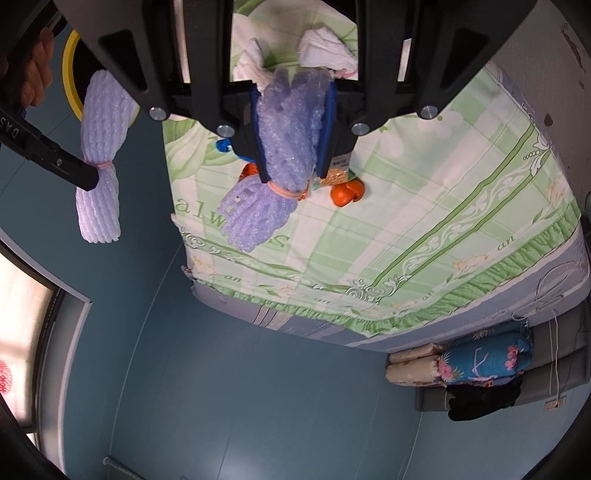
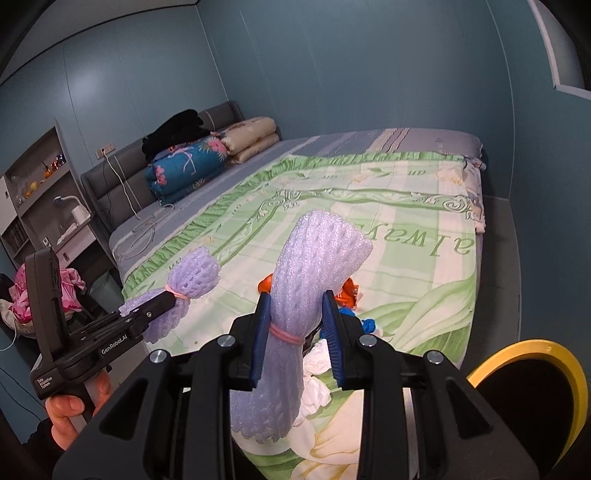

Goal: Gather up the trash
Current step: 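Lift both lavender foam nets and carry them over the yellow bin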

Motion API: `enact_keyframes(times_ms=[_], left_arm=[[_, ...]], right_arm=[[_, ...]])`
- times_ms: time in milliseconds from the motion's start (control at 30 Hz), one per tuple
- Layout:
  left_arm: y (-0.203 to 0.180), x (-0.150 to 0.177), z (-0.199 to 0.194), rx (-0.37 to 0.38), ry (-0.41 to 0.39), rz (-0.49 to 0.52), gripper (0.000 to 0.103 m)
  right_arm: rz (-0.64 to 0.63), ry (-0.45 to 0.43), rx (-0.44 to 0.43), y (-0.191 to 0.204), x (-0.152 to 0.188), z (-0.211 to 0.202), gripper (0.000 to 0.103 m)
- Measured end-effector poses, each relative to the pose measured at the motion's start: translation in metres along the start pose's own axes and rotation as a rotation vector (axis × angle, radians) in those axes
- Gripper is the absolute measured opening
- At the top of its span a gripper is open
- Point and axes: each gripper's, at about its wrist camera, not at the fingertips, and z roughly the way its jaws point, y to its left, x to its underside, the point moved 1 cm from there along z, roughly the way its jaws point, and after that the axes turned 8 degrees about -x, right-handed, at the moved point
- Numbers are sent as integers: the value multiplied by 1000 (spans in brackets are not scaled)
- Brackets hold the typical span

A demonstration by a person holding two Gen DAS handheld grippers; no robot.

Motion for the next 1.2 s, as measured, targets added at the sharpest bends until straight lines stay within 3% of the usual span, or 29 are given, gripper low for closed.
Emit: enact_keyframes(times_ms=[600,1200], left_arm=[[-80,-2,-34,118,-44,98,24],[-157,20,-12,220,13,201,24]], right_arm=[[37,-136,85,-36,-5,-91,28],[154,-177,207,-95,14,-133,28]])
